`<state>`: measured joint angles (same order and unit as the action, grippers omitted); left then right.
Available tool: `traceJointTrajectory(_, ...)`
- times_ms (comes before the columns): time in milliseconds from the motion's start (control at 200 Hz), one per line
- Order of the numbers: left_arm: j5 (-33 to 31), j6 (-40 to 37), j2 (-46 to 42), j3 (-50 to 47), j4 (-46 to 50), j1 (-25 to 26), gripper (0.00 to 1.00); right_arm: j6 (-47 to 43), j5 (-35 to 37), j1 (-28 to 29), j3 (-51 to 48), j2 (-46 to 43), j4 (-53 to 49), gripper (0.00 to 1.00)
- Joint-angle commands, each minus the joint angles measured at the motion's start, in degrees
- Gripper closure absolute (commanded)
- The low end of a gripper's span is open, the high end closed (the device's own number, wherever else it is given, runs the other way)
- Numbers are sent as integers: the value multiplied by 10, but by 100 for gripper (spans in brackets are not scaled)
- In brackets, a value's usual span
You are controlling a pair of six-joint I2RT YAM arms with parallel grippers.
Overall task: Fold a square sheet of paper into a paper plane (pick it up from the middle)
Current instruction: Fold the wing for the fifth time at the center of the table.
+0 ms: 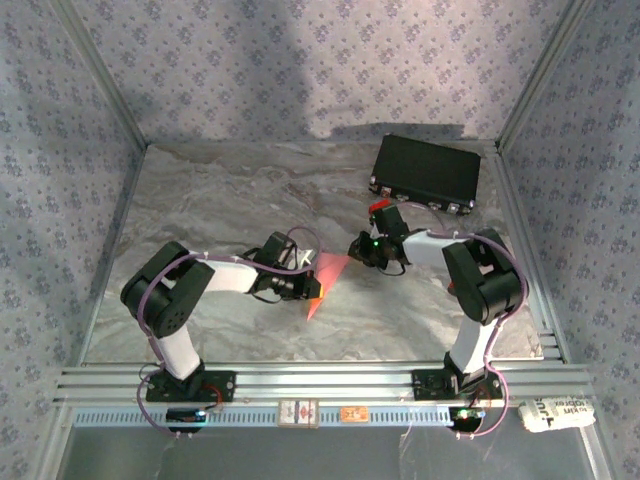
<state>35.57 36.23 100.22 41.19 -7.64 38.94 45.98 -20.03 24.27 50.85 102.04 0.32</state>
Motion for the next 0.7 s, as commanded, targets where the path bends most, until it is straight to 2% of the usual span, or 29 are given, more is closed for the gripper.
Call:
traceJointTrajectory(0,-34,-1,30,-33,84,1,100,-13,48,-6,9,-33,-45,82)
traceJointTrajectory(235,-34,1,29,-33,82,1,100,-27,18,16,-10,-81,-16,81)
traceJointTrajectory(355,-33,2,29,-33,81,1,100,-20,-49,36,-11,-53,30,81)
traceJointTrajectory(450,-33,2,29,-34,80,1,100,-14,-72,52,-6,-21,46,82)
traceJointTrajectory(645,-32,5,25,-37,77,0,100,-26,-3,40,-2,23,0,85)
traceJointTrajectory(700,-31,7,26,-37,76,0,100,-28,-4,30,-2,30,9,85)
